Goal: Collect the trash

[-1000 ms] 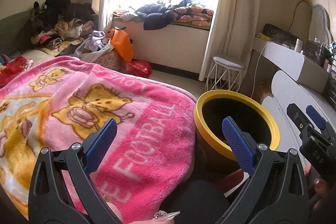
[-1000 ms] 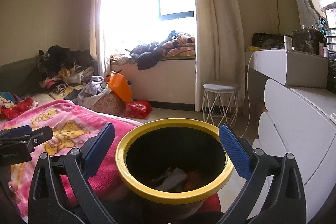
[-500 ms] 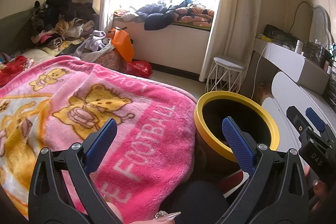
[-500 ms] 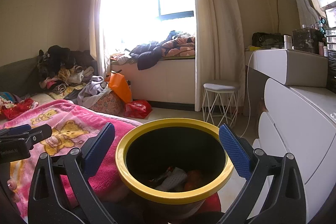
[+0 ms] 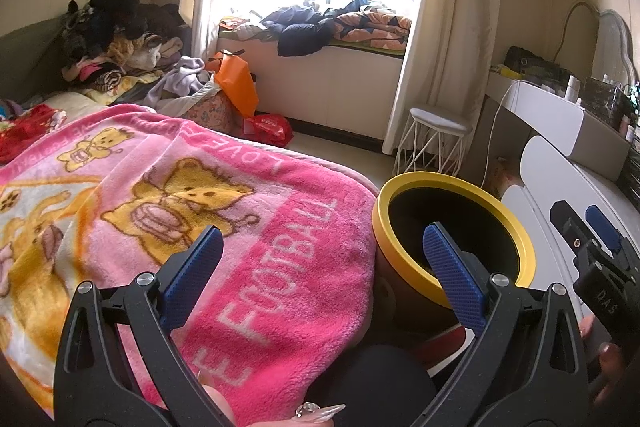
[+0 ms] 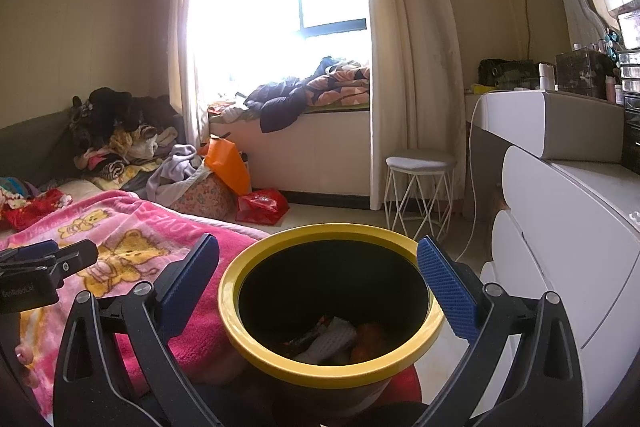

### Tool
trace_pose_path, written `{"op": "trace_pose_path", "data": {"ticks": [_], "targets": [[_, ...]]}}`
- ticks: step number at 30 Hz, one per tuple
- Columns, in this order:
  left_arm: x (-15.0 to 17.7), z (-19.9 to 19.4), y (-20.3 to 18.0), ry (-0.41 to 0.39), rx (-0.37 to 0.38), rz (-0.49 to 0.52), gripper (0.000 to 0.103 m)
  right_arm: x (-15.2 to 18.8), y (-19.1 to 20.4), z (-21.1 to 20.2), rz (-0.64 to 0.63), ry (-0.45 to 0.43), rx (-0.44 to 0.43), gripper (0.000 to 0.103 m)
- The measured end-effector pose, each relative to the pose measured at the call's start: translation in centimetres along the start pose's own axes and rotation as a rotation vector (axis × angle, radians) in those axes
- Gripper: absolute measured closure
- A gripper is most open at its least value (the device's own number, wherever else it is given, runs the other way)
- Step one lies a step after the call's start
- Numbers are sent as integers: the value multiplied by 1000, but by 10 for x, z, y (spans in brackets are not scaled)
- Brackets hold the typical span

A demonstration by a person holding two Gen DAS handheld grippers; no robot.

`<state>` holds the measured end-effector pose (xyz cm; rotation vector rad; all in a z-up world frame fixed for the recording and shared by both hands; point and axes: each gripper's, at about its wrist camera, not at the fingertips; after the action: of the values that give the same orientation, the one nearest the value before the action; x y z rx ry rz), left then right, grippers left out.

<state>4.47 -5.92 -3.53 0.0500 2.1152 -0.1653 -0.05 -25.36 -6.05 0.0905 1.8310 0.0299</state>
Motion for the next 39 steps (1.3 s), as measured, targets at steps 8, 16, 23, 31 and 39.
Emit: {"op": "trace_pose_path", "data": {"ticks": [8, 16, 23, 31, 39], "targets": [[0, 0, 0, -1, 1, 0, 11, 1, 1, -1, 1, 2, -1, 6], [0, 0, 0, 0, 2, -3, 11, 1, 0, 0, 2, 3, 0, 6], [0, 1, 1, 2, 6, -4, 11, 1, -1, 0, 3, 5, -2, 6], [-5, -6, 12, -10, -1, -54, 11, -8, 12, 9, -3, 58, -85, 6], [3, -40, 145, 25, -268, -318, 11, -42, 141, 35, -72, 171, -498, 6]]}}
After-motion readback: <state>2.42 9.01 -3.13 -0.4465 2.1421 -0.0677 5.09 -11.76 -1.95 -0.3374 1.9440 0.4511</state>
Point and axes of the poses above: each gripper's, at about its wrist camera, not at the fingertips, and z roughly the way its jaws point, y to its left, x to its underside, and after that the axes turned 2 degrees about y, right-handed
